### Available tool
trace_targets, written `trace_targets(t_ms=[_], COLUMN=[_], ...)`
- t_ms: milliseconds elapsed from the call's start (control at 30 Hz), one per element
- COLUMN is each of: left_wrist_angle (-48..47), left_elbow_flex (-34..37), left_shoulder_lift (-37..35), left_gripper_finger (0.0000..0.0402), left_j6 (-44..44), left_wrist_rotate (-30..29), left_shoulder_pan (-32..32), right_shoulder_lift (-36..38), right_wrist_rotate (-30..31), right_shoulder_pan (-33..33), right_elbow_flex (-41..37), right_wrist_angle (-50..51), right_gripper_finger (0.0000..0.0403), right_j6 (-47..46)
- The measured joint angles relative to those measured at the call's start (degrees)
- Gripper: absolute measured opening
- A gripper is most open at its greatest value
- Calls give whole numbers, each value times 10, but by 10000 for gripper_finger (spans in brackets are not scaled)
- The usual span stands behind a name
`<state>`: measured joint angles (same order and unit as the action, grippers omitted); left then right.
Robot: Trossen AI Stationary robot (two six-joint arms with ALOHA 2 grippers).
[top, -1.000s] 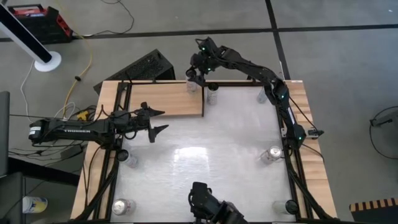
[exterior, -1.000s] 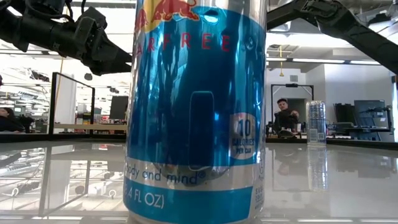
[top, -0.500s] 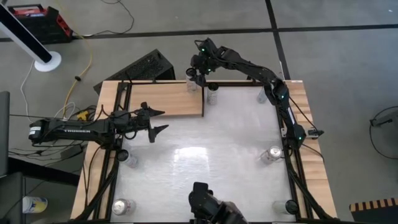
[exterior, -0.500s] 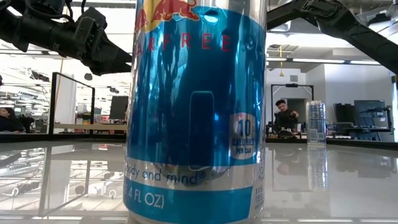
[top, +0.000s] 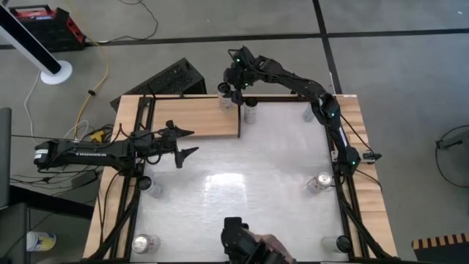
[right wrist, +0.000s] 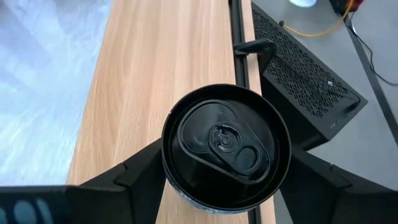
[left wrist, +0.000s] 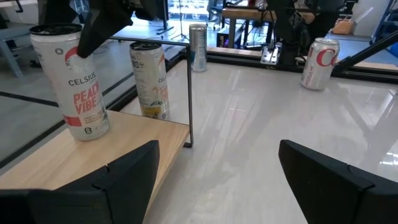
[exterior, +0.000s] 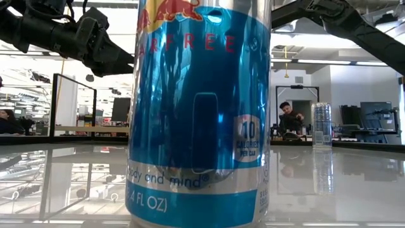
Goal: Place canned beverage on shelf
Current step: Put the right peach vibe celsius soda can on the shelf
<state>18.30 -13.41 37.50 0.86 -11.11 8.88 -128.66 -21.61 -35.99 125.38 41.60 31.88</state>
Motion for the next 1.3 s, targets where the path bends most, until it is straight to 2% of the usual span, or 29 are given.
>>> trace_targets(t_ms=[333, 667, 1000, 1300], left_wrist_angle=[0, 0, 0, 0], left_elbow_flex=[0, 0, 0, 0], left_shoulder_lift=[0, 0, 0, 0], left_gripper_finger=[318, 318, 318, 318], left_j6=[0, 0, 0, -2], left_wrist_rotate=[0, 0, 0, 0], left_shoulder_pan=[0, 0, 0, 0], right_shoulder_lift=[0, 0, -2, -2], right_wrist_rotate=[-19, -19, -12, -11], right_shoulder_pan=[-6, -13, -13, -13], right_elbow_flex=[0, 0, -1, -1], right_wrist_angle=[13, 17, 23, 14], right_gripper_finger=[286, 288, 338, 344], right_j6=[42, 27, 26, 29])
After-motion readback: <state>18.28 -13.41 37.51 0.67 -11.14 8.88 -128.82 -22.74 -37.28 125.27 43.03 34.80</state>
